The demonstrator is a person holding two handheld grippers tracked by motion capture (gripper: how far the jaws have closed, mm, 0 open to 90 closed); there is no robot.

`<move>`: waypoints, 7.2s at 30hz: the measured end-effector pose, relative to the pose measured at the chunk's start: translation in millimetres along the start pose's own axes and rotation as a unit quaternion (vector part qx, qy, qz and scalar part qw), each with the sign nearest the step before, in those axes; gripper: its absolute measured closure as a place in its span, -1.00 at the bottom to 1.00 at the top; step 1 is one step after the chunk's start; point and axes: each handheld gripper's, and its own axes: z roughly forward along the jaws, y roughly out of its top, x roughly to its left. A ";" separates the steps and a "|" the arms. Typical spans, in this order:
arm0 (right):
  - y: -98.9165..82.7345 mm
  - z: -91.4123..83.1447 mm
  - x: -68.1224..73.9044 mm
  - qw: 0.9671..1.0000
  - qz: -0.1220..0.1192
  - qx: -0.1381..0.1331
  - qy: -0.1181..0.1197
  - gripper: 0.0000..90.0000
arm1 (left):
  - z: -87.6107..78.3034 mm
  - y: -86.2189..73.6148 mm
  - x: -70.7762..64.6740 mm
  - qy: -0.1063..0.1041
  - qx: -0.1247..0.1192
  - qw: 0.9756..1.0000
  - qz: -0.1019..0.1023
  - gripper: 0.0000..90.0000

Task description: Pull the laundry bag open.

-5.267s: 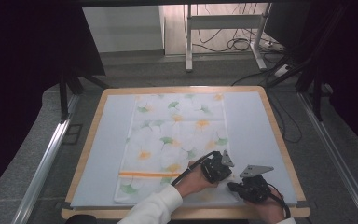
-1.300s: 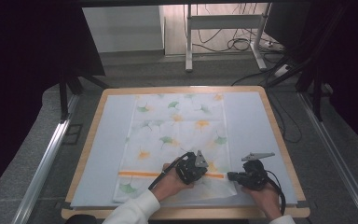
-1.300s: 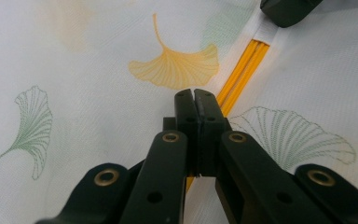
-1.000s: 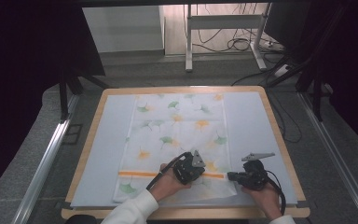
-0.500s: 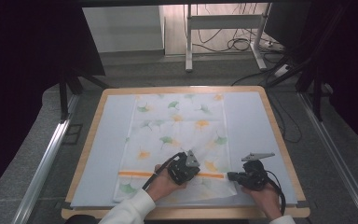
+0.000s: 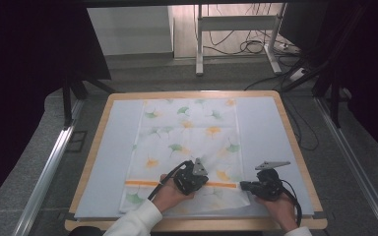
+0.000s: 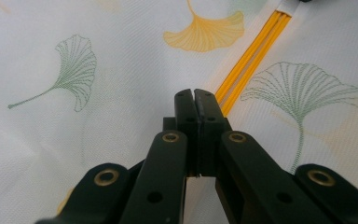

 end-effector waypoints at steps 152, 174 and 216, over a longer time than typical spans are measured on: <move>-1.1 -0.8 1.2 1.000 -0.005 -0.002 -0.003 0.99 | -104.9 -122.9 84.1 0.075 0.039 0.986 -0.144 1.00; -1.1 -0.8 1.2 1.000 -0.005 -0.002 -0.003 0.99 | -118.0 -139.6 94.4 0.088 0.037 0.982 -0.163 1.00; -1.1 -0.4 1.4 1.000 -0.007 -0.003 -0.004 0.99 | -134.1 -159.1 102.6 0.106 0.022 0.976 -0.190 1.00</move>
